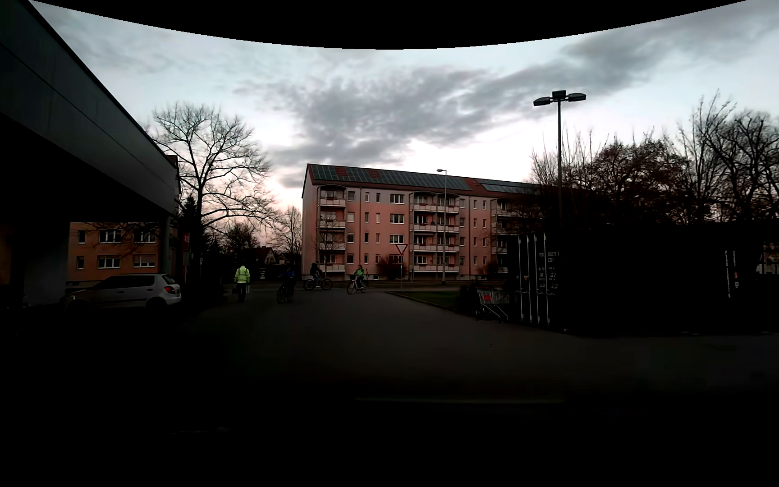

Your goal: Follow the waypoints while adhering to traffic rules and regulations

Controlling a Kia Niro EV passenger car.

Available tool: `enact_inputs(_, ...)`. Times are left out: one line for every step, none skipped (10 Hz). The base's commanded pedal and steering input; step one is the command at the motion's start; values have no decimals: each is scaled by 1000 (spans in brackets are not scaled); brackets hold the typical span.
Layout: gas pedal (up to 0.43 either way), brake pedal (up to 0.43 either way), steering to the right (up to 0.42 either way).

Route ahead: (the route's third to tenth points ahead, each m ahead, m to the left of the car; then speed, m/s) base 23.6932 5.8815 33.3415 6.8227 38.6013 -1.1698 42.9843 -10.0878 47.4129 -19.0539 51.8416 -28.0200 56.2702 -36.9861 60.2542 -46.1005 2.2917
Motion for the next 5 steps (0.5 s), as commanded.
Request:
enact_inputs(79, 0, 120)
enact_inputs(79, 0, 112)
enact_inputs(87, 0, 103)
enact_inputs(87, 0, 96)
enact_inputs(98, 0, 82)
